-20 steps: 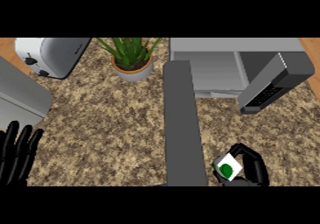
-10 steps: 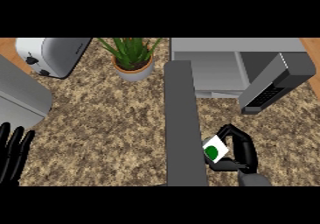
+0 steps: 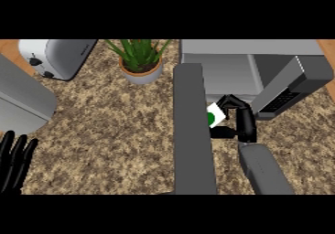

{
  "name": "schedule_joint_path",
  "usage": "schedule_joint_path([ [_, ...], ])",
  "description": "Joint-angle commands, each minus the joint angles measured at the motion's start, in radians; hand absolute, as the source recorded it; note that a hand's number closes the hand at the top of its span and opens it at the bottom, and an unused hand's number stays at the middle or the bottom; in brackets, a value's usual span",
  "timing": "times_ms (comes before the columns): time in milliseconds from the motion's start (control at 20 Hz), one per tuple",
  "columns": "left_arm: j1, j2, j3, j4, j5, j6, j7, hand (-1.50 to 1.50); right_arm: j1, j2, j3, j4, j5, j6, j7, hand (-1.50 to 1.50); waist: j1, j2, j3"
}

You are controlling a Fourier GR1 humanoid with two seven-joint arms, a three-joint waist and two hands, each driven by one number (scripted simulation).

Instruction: Pick up the milk, place it into the microwave and close the microwave

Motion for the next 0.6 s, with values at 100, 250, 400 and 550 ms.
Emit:
schedule_joint_path([
  [100,-0.006,-0.01,-0.005,-0.005,-0.005,-0.005,0.001,-1.5,-0.254,-0.023,-0.068,0.25,0.05,-0.11,0.074,1.5,0.013,0.004,0.001],
  [250,-0.044,0.013,0.027,0.026,0.027,-0.027,-0.002,-1.5,-0.364,-0.082,-0.119,0.387,0.049,-0.117,0.059,1.5,0.022,0.009,0.001],
  [400,-0.054,0.017,0.02,-0.021,0.031,-0.018,0.036,-1.5,-0.442,-0.109,-0.142,0.514,0.066,-0.154,0.046,1.5,0.041,0.017,0.002],
  [550,-0.074,0.021,0.006,0.006,0.031,-0.031,0.036,-1.5,-0.48,-0.152,-0.166,0.575,0.077,-0.212,0.029,1.5,0.054,0.025,0.003],
])
